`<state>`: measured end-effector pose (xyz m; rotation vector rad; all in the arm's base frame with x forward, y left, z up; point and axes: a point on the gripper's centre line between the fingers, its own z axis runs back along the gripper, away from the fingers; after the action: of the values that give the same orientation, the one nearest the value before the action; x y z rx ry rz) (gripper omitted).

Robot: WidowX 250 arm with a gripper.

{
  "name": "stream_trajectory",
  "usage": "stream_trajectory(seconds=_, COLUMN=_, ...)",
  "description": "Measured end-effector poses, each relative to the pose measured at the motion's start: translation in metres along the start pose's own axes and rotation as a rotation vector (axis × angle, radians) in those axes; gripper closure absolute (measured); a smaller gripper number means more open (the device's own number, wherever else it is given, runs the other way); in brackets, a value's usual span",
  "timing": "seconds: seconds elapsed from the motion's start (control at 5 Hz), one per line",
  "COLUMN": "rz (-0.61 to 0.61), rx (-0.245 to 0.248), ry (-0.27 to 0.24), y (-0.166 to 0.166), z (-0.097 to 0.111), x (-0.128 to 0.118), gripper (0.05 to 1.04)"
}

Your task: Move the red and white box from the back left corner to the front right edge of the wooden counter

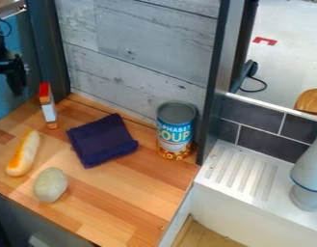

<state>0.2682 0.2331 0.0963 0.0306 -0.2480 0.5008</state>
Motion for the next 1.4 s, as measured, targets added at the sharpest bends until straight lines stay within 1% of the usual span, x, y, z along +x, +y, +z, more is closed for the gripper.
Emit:
stream_trajectory(seconds=0.2, rz=0.003, rx=-0.001, ry=0.000, y=-0.005, z=-0.009, x=0.010, gripper=0.083)
stream_trajectory(seconds=0.4, rz=0.028, rx=0.016, ry=0.003, y=-0.011, z=-0.028, x=0.020, gripper=0.083)
stream_trajectory(seconds=0.8, rz=0.064, rx=0.025, ry=0.000, y=-0.028, z=-0.049, x=0.045, gripper=0.083)
stream_trajectory(seconds=1.2, rz=0.107, rx=0.030, ry=0.003, y=-0.037, z=-0.068, x=0.067, gripper=0.083)
stream_trajectory(seconds=1.4, rz=0.093, rx=0.061, ry=0.012, y=-0.042, z=-0.076, x=0.077, gripper=0.083)
